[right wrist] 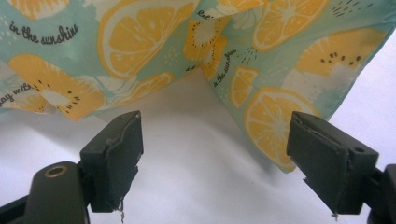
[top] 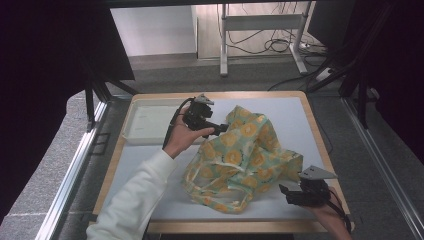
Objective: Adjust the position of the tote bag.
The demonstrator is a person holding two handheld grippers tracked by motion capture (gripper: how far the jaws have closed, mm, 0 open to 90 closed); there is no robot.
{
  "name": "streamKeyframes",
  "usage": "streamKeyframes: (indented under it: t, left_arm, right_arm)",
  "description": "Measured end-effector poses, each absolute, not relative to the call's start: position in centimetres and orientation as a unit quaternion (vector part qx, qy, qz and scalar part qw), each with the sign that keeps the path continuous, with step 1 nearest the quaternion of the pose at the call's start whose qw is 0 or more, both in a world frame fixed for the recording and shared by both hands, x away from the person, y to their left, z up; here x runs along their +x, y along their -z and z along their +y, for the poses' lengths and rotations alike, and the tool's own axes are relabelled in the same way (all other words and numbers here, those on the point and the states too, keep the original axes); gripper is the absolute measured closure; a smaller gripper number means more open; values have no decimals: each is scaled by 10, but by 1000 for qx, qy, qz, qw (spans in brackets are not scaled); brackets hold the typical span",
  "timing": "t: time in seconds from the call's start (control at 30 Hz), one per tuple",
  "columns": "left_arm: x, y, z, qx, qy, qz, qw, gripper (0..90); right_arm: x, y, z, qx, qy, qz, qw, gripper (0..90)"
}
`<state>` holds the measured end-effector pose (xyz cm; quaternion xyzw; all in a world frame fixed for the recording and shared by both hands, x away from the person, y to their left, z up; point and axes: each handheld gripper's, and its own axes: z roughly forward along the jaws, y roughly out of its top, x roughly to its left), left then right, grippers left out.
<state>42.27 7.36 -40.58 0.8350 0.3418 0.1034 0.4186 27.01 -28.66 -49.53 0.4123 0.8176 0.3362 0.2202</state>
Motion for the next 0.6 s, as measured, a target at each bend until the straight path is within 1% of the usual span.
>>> streamKeyframes:
  t: [0.17,0.27,0.43,0.6]
  left_arm:
    - [429,411,68,839,-99,342,413,175]
    - [432,422,62,839,-88,344,412,174]
    - [432,442,54,850,-86,340,394,148]
    - [430,459,51,859,-69,334,382,116]
  right_arm:
    - [270,495,-287,412,-336,818,221,188]
    - [270,496,-286,411,-335,819,220,188]
    - [270,496,-286,409,-332,821,221,188]
    - [270,496,-286,409,-331,821,222,188]
